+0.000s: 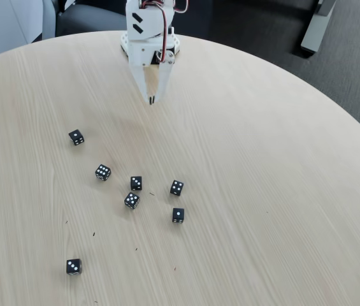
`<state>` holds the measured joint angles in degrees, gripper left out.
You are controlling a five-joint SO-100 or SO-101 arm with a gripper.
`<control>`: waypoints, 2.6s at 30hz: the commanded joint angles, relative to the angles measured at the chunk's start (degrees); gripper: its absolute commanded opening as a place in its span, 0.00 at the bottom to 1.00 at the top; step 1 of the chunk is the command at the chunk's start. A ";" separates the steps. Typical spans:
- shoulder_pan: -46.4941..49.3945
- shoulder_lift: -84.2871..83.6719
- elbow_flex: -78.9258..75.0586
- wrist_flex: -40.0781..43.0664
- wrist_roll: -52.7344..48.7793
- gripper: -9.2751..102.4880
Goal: Pick up the dice with number 6
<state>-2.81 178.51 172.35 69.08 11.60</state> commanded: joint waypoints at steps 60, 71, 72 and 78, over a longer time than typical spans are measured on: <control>28.83 -86.22 -65.92 -21.09 19.95 0.30; 27.86 -86.31 -64.16 -14.06 21.09 0.31; 27.86 -86.31 -64.16 -12.30 20.92 0.31; 27.86 -86.31 -64.16 -8.96 19.51 0.31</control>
<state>25.14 91.85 108.46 59.50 31.99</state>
